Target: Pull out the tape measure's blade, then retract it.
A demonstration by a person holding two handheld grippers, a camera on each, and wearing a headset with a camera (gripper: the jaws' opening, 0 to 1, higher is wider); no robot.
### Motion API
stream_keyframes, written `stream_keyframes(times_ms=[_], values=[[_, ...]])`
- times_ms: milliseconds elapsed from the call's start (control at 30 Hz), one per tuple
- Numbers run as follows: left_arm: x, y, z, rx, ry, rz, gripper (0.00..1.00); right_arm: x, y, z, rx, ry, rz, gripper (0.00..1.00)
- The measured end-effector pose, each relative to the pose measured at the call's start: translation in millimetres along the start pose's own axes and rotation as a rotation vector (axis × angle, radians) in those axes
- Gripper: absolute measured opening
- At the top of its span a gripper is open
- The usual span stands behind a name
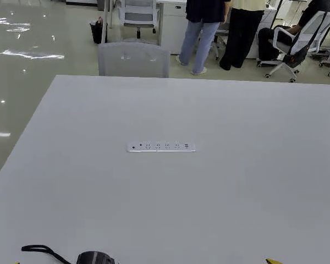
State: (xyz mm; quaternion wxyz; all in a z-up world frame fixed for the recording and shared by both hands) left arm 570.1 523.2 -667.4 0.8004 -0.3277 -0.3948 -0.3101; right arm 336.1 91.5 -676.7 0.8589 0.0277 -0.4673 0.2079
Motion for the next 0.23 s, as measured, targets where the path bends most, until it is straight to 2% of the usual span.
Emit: stream_keyframes(times_ms=[100, 233], values=[[3.3, 0.6, -0.7, -0.005, 0.005, -0.003, 1.00, -5.9, 4.8, -0.9, 0.010, 0.023, 0.002, 1.00], [2.6, -0.1, -1.5, -0.011, 0.012, 0.001, 1.00, -2.2, 6.4, 1.2, 0.006, 0.011, 0.004, 1.00]])
Point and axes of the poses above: the centre of the closed fingertips' face, and the gripper's own axes: z roughly backward along the fingers, y roughly to its left, x roughly out of its top, the point moved 4 cm from there along z, roughly backward along the fingers, and after that the axes turned 12 degrees about z, right-handed, at the moved point
